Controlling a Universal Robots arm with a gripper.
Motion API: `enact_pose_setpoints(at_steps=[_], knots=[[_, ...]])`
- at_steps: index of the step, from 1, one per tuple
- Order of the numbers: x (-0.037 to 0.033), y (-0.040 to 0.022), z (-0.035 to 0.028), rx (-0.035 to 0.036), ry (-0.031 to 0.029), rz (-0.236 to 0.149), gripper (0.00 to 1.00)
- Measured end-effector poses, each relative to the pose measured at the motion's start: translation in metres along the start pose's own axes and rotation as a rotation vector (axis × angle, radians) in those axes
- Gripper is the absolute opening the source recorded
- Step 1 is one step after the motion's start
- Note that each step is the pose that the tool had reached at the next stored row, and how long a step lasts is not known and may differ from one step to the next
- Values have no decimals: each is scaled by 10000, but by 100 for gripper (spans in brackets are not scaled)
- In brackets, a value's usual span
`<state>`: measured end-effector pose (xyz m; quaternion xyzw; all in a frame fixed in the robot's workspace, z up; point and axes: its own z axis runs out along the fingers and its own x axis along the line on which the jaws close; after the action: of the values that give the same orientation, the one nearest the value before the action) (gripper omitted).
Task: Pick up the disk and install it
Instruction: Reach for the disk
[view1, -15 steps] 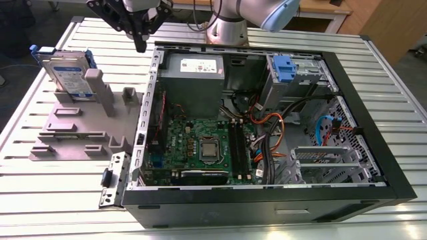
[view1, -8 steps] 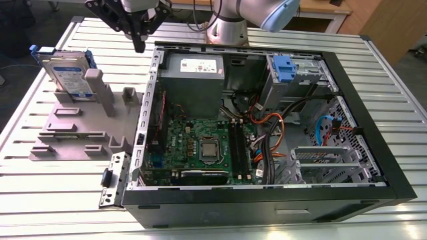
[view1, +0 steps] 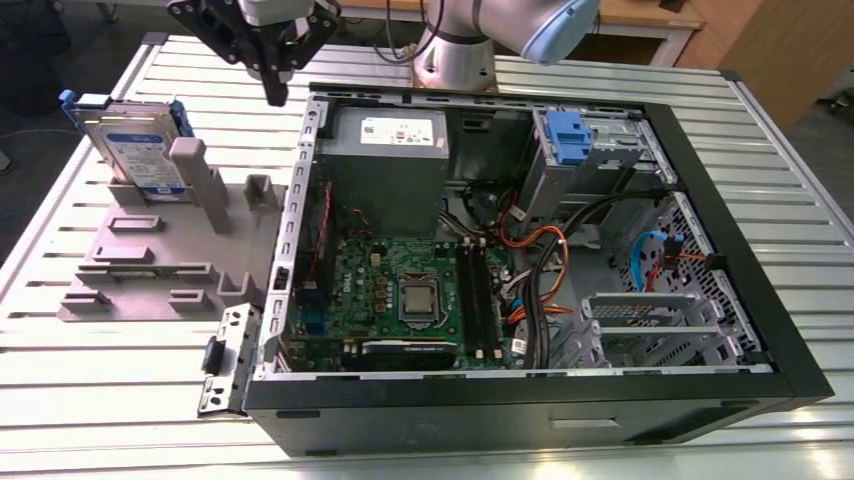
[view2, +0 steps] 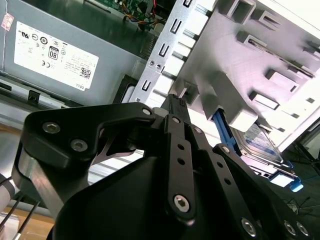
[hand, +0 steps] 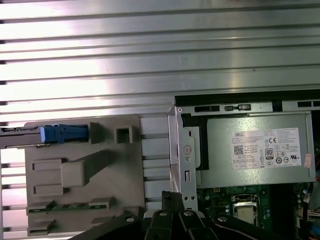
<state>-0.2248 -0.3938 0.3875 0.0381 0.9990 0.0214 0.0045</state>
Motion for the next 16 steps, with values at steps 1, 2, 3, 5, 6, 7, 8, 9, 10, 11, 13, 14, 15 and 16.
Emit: enact_pose_setpoints(at_steps=[1,2,3,5,6,7,8,9,10,11,13,14,15,16], knots=[[2,0,1,1,6,0,11],[4,-1,1,2,12,0,11],[7,-1,2,2,16,1,11],[12,-1,4,2,27,1,11],[14,-1,4,3,32,1,11],[16,-1,5,3,36,1,11],[17,-2,6,4,41,1,11],[33,-3,11,6,82,3,11],[33,-3,11,6,84,3,11],[33,-3,11,6,84,3,11],[34,-3,11,6,84,4,11],[35,-3,11,7,85,3,11],[38,-3,11,6,83,4,11],[42,-4,12,5,83,5,11]])
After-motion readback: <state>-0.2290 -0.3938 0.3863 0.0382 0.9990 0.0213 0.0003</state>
